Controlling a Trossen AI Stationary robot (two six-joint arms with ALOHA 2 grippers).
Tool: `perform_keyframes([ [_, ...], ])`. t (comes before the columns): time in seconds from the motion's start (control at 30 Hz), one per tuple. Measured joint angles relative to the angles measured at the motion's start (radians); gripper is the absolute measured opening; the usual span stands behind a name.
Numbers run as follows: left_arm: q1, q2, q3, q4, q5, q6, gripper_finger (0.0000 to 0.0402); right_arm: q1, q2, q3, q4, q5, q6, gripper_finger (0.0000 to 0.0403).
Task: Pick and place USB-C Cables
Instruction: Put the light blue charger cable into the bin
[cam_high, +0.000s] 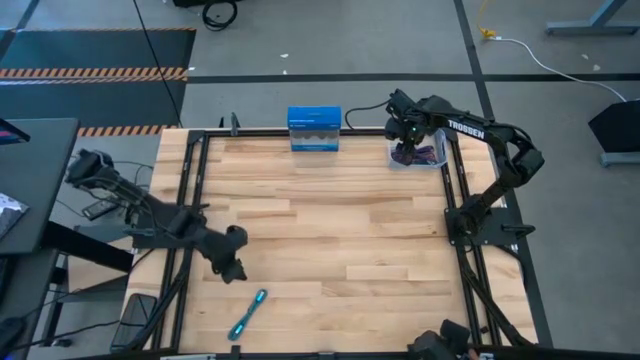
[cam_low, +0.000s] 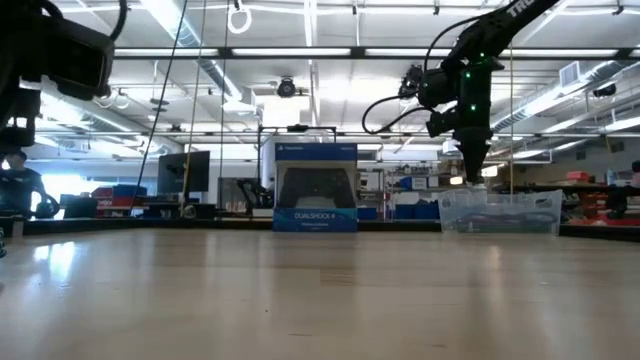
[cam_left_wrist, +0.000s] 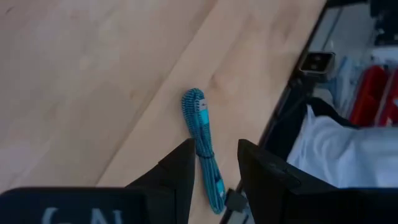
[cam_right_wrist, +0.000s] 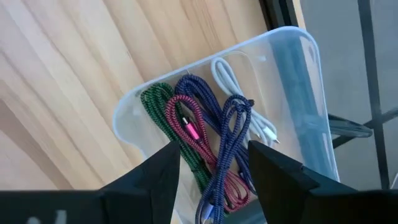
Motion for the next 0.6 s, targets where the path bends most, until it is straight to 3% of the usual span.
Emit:
perform_keyframes([
  [0.13,-0.059,0.05,0.001,0.035,-0.082,-0.049,0.0133,0.001,0.0,0.0,0.0,-0.003,0.0,0.0195],
  [0.43,-0.131,0.306,0.001,0.379,-0.063,-0.115,0.015,0.005,0.0,0.0,-0.002,-0.004,0.001,0.0195],
  [0.6,-0.159,0.38,0.002,0.386,-0.063,-0.166,0.0151,0.019,0.0,0.0,-0.017,-0.008,0.029,0.0195],
])
